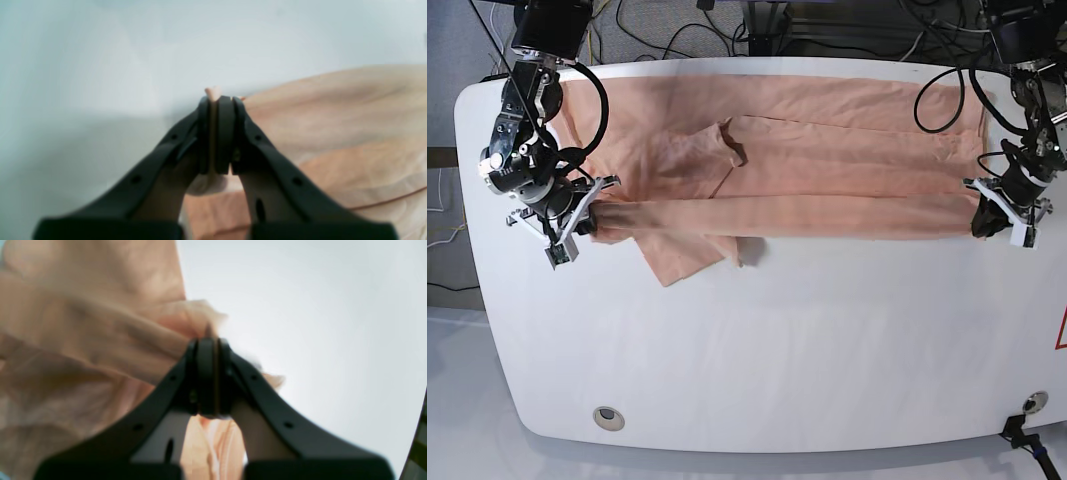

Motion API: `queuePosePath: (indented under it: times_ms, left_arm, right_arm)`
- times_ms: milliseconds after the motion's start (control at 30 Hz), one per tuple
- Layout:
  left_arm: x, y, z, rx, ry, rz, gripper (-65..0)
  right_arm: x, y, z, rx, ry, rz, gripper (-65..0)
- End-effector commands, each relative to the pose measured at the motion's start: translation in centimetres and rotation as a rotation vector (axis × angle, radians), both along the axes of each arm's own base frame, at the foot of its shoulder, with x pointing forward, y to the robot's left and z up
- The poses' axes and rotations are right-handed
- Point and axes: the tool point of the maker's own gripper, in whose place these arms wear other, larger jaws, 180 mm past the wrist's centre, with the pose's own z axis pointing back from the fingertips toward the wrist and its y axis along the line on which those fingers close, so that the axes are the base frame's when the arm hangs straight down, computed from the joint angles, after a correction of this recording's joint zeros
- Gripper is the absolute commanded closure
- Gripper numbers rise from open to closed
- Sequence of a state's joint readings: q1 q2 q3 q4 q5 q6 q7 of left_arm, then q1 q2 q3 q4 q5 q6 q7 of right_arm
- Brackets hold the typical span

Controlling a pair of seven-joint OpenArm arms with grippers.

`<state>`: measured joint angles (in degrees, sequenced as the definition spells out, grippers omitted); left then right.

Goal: Fold the T-shirt properly
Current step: 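Lift the hem with both grippers and fold it toward the robot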

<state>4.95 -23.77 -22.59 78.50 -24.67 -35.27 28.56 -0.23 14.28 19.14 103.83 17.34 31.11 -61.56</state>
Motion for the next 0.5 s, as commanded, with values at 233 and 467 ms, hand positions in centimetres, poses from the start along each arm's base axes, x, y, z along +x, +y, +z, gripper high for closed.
queuePosePath:
  times_ms: [233,467]
  left_arm:
    - [-0.5,-0.1,2.7,0.063,-0.066,-0.033,0.0]
    - [-3.2,-1.6,2.4,0.091,-0.038,-0.085,0.0]
  right_arm:
    - [-1.2,-0.3,2.0,-0.078,0.017,0.009,0.0]
    - [-4.3,1.5,-0.3,0.023,0.092,0.050,0.0]
